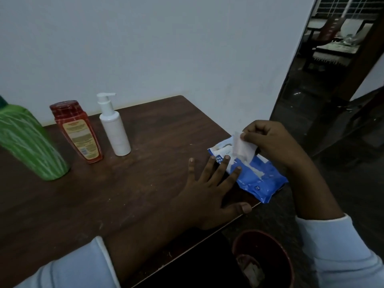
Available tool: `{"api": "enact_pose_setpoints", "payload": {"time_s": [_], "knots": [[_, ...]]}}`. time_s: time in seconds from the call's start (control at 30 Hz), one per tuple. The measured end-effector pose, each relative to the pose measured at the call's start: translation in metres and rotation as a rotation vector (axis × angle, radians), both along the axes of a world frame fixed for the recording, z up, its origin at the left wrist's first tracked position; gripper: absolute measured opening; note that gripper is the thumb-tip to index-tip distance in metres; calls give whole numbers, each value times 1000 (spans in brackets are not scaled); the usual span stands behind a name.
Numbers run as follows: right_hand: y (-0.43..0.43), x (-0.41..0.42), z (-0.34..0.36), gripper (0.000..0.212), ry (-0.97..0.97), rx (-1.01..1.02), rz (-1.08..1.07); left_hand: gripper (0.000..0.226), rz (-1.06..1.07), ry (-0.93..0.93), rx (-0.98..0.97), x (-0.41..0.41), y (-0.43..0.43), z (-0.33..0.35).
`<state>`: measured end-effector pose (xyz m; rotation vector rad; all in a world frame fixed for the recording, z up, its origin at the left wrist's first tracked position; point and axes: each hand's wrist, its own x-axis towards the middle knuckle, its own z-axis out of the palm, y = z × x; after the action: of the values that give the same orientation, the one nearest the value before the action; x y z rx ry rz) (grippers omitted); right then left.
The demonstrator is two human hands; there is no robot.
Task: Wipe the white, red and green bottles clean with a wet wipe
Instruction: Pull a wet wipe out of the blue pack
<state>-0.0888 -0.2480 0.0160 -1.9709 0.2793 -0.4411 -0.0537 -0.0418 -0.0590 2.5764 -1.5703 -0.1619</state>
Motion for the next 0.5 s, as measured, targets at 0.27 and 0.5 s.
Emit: {"api": "enact_pose_setpoints", "payload": {"time_s": [0.27,0.5], "knots": [[67,19,10,8,-155,408,200,84,586,1208,-961,11,20,35],[152,66,-15,31,30,524,401,20,813,1273,-1438,35,117,61]]}}
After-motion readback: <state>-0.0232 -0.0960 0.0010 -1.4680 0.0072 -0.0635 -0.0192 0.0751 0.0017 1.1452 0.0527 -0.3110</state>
